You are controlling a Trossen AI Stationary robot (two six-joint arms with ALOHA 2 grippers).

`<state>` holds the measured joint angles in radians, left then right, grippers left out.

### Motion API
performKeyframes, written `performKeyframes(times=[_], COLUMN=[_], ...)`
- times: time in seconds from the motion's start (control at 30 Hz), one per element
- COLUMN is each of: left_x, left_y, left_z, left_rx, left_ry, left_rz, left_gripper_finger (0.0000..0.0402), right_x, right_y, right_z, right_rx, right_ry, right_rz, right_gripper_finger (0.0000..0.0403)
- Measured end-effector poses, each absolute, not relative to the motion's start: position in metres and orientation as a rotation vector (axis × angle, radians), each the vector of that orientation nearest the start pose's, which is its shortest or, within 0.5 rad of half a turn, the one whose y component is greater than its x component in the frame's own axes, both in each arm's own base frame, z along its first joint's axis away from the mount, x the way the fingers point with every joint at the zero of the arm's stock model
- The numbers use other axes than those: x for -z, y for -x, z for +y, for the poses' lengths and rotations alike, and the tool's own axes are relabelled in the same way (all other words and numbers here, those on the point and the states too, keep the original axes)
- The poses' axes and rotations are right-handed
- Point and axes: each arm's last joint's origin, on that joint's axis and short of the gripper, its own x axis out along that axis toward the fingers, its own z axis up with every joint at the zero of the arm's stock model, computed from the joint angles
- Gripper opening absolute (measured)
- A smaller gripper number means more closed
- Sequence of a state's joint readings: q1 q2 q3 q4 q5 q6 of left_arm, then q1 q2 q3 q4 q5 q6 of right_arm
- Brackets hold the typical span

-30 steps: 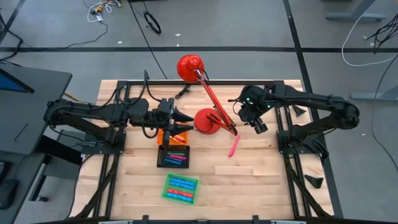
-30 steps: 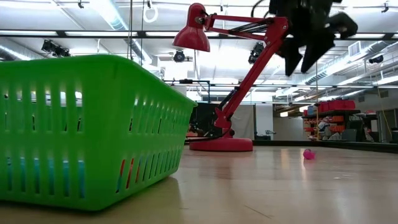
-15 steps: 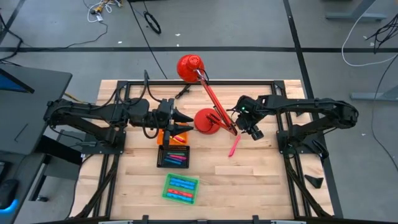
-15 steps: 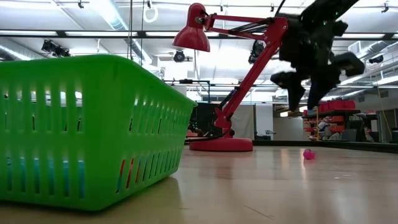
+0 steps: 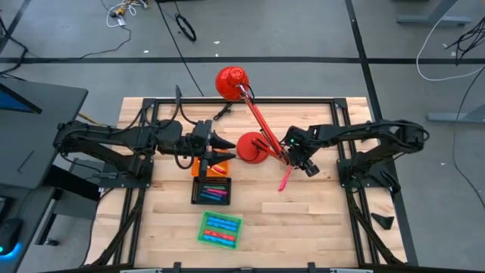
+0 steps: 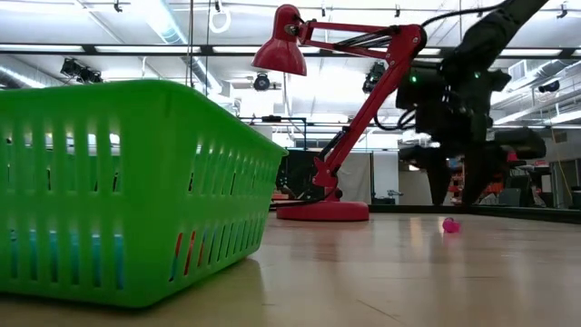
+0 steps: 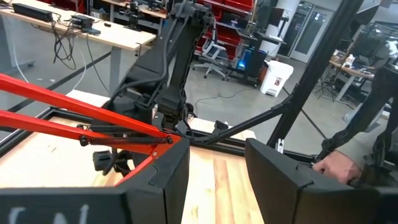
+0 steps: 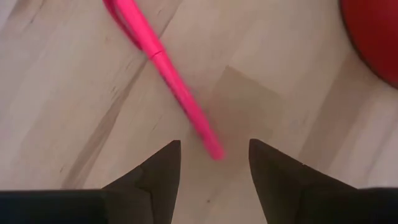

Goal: Pick & Place Markers
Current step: Put the pink pen into the orange bin

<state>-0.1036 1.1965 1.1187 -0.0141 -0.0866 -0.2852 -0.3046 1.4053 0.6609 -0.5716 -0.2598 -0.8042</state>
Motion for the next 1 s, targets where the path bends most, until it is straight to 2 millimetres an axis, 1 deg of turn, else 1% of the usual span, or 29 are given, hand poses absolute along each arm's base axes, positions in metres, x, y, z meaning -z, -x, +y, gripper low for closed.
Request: performKeyframes(times=[0.13,0.23,0.37,0.43,0.5,0.73,0.8,0.9,1.0], left_x=[-0.381,-0.381,-0.381,-0.381,-0.381,-0.379,-0.378,-0.377,-0.376], left_y=[-0.268,-0.268,-0.268,-0.268,-0.268,-0.268,-0.268,-0.267,-0.267], left_z=[-0.023,-0.021,-0.019,-0.019,-0.019,-0.019,-0.019,-0.019,-0.018], left_rx=[-0.009,-0.017,-0.026,-0.026,-0.026,-0.029,-0.031,-0.033,-0.037], left_ry=[0.277,0.277,0.277,0.277,0.277,0.274,0.272,0.27,0.269], left_rz=[0.091,0.091,0.09,0.09,0.09,0.108,0.12,0.136,0.141], left_gripper_finger=[0.0163,0.0163,0.0163,0.0163,0.0163,0.0163,0.0163,0.0163,0.0163], right_x=[-0.136,-0.128,-0.122,-0.12,-0.12,-0.12,-0.119,-0.12,-0.124], right_y=[-0.213,-0.216,-0.219,-0.22,-0.22,-0.22,-0.22,-0.218,-0.216], right_z=[-0.058,-0.059,-0.06,-0.061,-0.061,-0.061,-0.06,-0.06,-0.059], right_rx=[-0.479,-0.484,-0.491,-0.499,-0.509,-0.511,-0.508,-0.51,-0.489], right_ry=[0.311,0.307,0.297,0.304,0.322,0.321,0.308,0.3,0.279], right_rz=[1.178,1.183,1.19,1.19,1.188,1.186,1.195,1.209,1.213], right_gripper_finger=[0.019,0.019,0.0185,0.0169,0.0142,0.0021,0.0013,0.0021,0.0016])
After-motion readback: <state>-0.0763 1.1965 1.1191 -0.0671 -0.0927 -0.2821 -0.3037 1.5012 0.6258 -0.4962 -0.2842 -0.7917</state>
